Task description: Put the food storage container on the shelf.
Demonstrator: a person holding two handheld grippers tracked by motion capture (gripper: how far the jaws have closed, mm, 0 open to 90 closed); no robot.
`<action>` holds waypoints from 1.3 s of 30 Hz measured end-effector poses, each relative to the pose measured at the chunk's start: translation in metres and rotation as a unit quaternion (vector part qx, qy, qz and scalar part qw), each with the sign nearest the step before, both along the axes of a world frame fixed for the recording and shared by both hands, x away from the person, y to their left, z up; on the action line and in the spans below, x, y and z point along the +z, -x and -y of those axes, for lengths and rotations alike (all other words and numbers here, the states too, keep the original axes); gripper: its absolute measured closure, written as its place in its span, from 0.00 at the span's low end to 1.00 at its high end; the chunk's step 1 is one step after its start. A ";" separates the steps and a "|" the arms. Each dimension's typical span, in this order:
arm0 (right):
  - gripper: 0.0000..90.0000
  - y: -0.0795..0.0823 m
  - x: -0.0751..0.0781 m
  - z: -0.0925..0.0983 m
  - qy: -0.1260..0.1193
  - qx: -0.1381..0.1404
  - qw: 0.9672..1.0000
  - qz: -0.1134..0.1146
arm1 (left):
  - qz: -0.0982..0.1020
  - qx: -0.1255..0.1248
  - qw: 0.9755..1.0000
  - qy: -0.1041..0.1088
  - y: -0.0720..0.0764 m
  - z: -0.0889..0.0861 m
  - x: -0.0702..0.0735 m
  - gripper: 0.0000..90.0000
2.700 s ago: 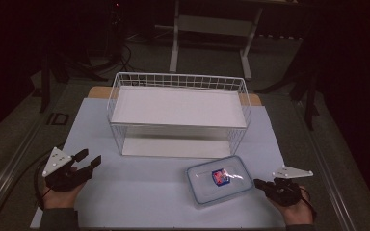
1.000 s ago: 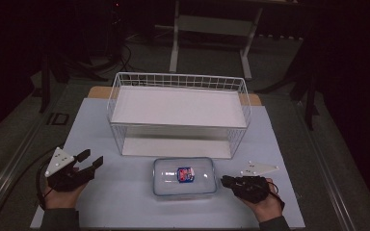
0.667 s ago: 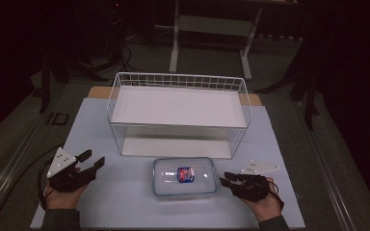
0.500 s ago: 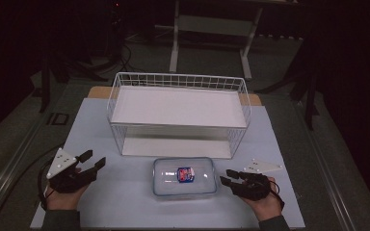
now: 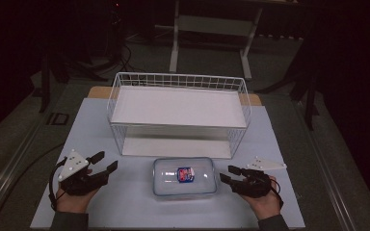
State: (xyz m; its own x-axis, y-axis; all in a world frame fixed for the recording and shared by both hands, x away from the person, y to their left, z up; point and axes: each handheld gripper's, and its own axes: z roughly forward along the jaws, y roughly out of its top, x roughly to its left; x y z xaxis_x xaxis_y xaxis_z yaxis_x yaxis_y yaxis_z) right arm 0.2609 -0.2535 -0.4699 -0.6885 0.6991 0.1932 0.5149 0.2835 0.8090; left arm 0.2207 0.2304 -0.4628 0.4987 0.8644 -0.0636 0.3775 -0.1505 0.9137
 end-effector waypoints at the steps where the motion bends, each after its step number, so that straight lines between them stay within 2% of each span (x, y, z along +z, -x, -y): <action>1: 0.51 0.000 0.000 0.000 0.000 0.000 1.000 0.000 | -0.002 -0.002 1.000 0.000 -0.001 0.002 -0.001 0.43; 11: 0.43 -0.002 -0.002 -0.003 -0.003 -0.008 1.000 -0.009 | -0.024 -0.040 0.999 0.009 -0.003 0.026 -0.006 0.40; 18: 0.39 -0.005 -0.007 -0.006 -0.011 -0.001 0.999 -0.033 | -0.055 -0.080 0.995 0.014 -0.006 0.051 -0.013 0.38; 20: 0.39 -0.006 -0.009 -0.008 -0.015 0.001 0.999 -0.043 | -0.068 -0.089 0.994 0.016 -0.008 0.058 -0.016 0.37; 21: 0.39 -0.006 -0.009 -0.008 -0.015 0.001 0.999 -0.043 | -0.068 -0.089 0.994 0.016 -0.008 0.058 -0.016 0.36; 22: 0.39 -0.007 -0.010 -0.008 -0.020 0.000 0.999 -0.050 | -0.082 -0.098 0.992 0.021 -0.010 0.063 -0.018 0.36; 25: 0.36 -0.011 -0.014 -0.010 -0.029 0.003 0.997 -0.068 | -0.105 -0.105 0.988 0.031 -0.014 0.068 -0.023 0.33; 26: 0.36 -0.011 -0.014 -0.010 -0.029 0.003 0.997 -0.068 | -0.105 -0.105 0.988 0.031 -0.014 0.068 -0.023 0.33; 27: 0.36 -0.012 -0.015 -0.011 -0.031 0.005 0.997 -0.074 | -0.120 -0.108 0.986 0.041 -0.016 0.072 -0.026 0.33; 28: 0.35 -0.014 -0.018 -0.013 -0.033 0.005 0.996 -0.088 | -0.126 -0.109 0.985 0.046 -0.017 0.073 -0.027 0.32; 30: 0.34 -0.017 -0.020 -0.014 -0.038 0.005 0.995 -0.096 | -0.141 -0.111 0.982 0.050 -0.019 0.075 -0.030 0.31; 32: 0.34 -0.018 -0.021 -0.014 -0.040 0.006 0.994 -0.099 | -0.146 -0.112 0.982 0.049 -0.020 0.076 -0.031 0.30; 33: 0.33 -0.019 -0.022 -0.015 -0.043 0.005 0.994 -0.104 | -0.154 -0.113 0.980 0.050 -0.021 0.078 -0.033 0.30; 37: 0.32 -0.025 -0.027 -0.016 -0.059 0.006 0.990 -0.128 | -0.169 -0.118 0.977 0.050 -0.023 0.083 -0.037 0.27; 38: 0.32 -0.025 -0.028 -0.016 -0.059 0.006 0.990 -0.130 | -0.177 -0.122 0.975 0.056 -0.024 0.084 -0.039 0.27; 39: 0.32 -0.025 -0.028 -0.016 -0.059 0.006 0.990 -0.130 | -0.177 -0.122 0.975 0.056 -0.024 0.084 -0.039 0.26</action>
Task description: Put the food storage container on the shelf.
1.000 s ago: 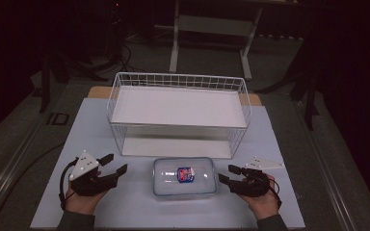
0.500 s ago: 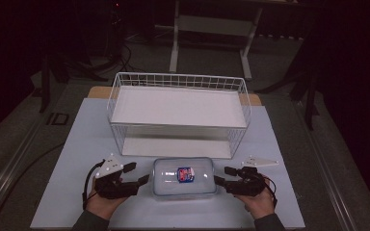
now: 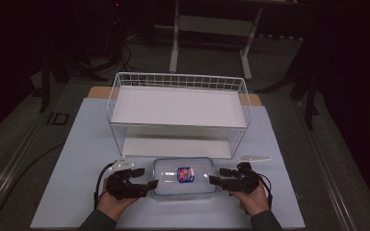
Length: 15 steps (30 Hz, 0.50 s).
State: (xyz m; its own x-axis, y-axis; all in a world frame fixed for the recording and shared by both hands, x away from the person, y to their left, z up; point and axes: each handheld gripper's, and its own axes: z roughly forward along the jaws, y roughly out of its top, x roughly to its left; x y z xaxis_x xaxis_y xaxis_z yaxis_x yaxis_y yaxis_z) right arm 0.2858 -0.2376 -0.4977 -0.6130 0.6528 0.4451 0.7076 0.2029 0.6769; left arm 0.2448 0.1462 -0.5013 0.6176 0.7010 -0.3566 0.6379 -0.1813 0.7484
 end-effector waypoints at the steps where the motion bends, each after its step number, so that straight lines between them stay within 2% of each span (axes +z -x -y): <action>1: 0.32 -0.001 -0.001 -0.001 -0.002 0.001 1.000 -0.005 | -0.008 -0.001 1.000 0.005 -0.001 0.001 -0.002 0.26; 2: 0.31 -0.003 -0.003 -0.002 -0.009 0.002 1.000 -0.012 | -0.018 -0.003 1.000 0.006 -0.003 0.003 -0.004 0.24; 4: 0.29 -0.004 -0.004 -0.002 -0.016 0.004 1.000 -0.021 | -0.022 -0.006 1.000 0.008 -0.004 0.003 -0.005 0.22; 5: 0.28 -0.005 -0.005 -0.003 -0.019 0.005 0.999 -0.026 | -0.034 -0.007 0.999 0.019 -0.006 0.003 -0.006 0.22; 9: 0.27 -0.007 -0.009 -0.006 -0.037 0.013 0.998 -0.051 | -0.046 -0.010 0.998 0.033 -0.008 0.003 -0.009 0.23; 10: 0.27 -0.007 -0.010 -0.006 -0.040 0.015 0.998 -0.055 | -0.056 -0.016 0.997 0.043 -0.010 0.004 -0.010 0.23; 12: 0.26 -0.008 -0.011 -0.008 -0.046 0.016 0.997 -0.064 | -0.061 -0.019 0.997 0.048 -0.010 0.004 -0.011 0.24; 13: 0.26 -0.009 -0.012 -0.008 -0.048 0.018 0.996 -0.068 | -0.074 -0.027 0.995 0.063 -0.011 0.006 -0.013 0.24; 15: 0.27 -0.011 -0.014 -0.008 -0.055 0.019 0.995 -0.077 | -0.082 -0.029 0.994 0.070 -0.012 0.007 -0.015 0.25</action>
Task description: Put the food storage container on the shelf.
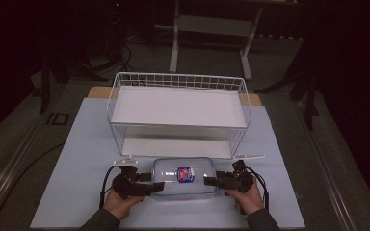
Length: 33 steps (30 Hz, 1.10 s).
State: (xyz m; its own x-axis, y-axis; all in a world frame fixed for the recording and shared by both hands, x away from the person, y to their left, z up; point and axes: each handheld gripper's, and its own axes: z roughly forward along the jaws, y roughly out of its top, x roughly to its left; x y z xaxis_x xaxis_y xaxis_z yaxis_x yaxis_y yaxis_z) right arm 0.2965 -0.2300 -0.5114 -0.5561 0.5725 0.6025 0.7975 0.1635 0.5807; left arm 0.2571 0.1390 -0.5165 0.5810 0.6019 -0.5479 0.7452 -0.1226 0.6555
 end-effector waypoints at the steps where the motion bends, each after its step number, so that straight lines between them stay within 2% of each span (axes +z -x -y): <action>1: 0.27 0.000 0.000 0.000 0.000 0.000 1.000 0.000 | 0.000 0.000 1.000 0.000 0.000 0.000 0.000 0.24; 2: 0.27 -0.001 -0.001 0.000 -0.007 0.002 1.000 -0.012 | -0.005 0.002 1.000 0.006 -0.001 -0.001 -0.001 0.24; 5: 0.27 -0.001 -0.002 0.000 -0.009 0.003 1.000 -0.015 | -0.012 0.004 1.000 0.013 -0.002 -0.003 -0.001 0.28; 7: 0.28 -0.002 -0.002 0.002 -0.014 0.008 0.999 -0.031 | -0.018 0.006 1.000 0.018 -0.003 -0.004 -0.001 0.29; 11: 0.31 -0.002 -0.003 0.004 -0.020 0.010 0.999 -0.047 | -0.035 0.006 0.999 0.029 -0.003 -0.008 -0.001 0.35; 13: 0.35 -0.002 -0.003 0.007 -0.024 0.007 0.998 -0.058 | -0.034 0.007 0.999 0.030 -0.003 -0.009 -0.001 0.41; 14: 0.35 -0.002 -0.003 0.007 -0.024 0.007 0.998 -0.058 | -0.032 0.008 0.999 0.031 -0.002 -0.011 0.000 0.41; 16: 0.41 -0.001 -0.002 0.012 -0.037 0.004 0.997 -0.067 | -0.032 0.006 0.999 0.035 0.000 -0.014 0.003 0.48; 21: 0.51 0.007 0.002 0.018 -0.055 0.001 0.996 -0.063 | -0.030 0.008 0.999 0.038 0.005 -0.016 0.007 0.57; 22: 0.52 0.008 0.003 0.019 -0.054 0.001 0.997 -0.062 | -0.035 0.011 0.998 0.050 0.007 -0.019 0.007 0.60; 24: 0.52 0.010 0.004 0.019 -0.055 0.001 0.997 -0.060 | -0.035 0.011 0.998 0.053 0.008 -0.020 0.007 0.62; 27: 0.54 0.015 0.007 0.018 -0.052 0.005 0.998 -0.046 | -0.025 0.010 0.998 0.050 0.010 -0.021 0.009 0.64; 29: 0.55 0.016 0.009 0.018 -0.052 0.009 0.998 -0.036 | -0.015 0.018 0.998 0.060 0.010 -0.025 0.012 0.67; 33: 0.56 0.017 0.011 0.015 -0.047 0.014 0.999 -0.017 | -0.016 0.021 0.997 0.067 0.010 -0.028 0.011 0.69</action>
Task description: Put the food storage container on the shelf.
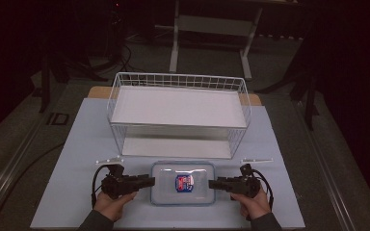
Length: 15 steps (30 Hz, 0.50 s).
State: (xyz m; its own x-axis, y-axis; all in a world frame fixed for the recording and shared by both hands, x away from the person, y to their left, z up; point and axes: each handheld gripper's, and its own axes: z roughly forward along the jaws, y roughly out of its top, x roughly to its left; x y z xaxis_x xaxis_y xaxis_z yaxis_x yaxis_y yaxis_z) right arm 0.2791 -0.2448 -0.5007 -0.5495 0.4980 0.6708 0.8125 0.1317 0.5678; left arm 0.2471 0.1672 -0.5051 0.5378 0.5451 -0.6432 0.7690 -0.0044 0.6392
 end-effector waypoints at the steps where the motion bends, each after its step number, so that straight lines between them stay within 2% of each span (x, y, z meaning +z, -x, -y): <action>1: 0.56 0.000 0.000 0.000 -0.001 0.000 1.000 0.002 | 0.000 -0.001 1.000 -0.002 0.000 0.001 0.000 0.69; 4: 0.56 0.002 0.000 -0.001 0.000 0.000 1.000 0.010 | 0.009 -0.003 0.999 -0.038 0.003 0.006 0.000 0.60; 5: 0.56 0.003 0.000 -0.001 -0.003 0.000 1.000 0.011 | 0.009 -0.003 0.999 -0.038 0.003 0.006 0.000 0.57; 6: 0.56 0.004 0.001 -0.001 -0.004 0.001 1.000 0.011 | 0.000 -0.006 0.999 -0.036 0.002 0.007 -0.002 0.54; 7: 0.56 0.004 0.001 -0.002 0.000 0.006 1.000 0.014 | -0.010 -0.013 1.000 -0.025 0.001 0.007 -0.004 0.50; 10: 0.56 0.006 0.000 -0.005 0.012 0.013 1.000 0.019 | -0.011 -0.018 1.000 -0.018 0.001 0.005 -0.006 0.51; 13: 0.56 0.006 -0.001 -0.007 0.010 0.018 1.000 0.021 | -0.047 -0.010 0.999 0.003 -0.004 -0.002 -0.012 0.44; 14: 0.56 0.006 -0.001 -0.007 0.010 0.018 1.000 0.021 | -0.047 -0.010 0.999 0.003 -0.004 -0.002 -0.012 0.43; 15: 0.57 0.006 -0.001 -0.008 0.010 0.024 0.999 0.024 | -0.063 -0.019 0.997 0.027 -0.005 -0.005 -0.015 0.46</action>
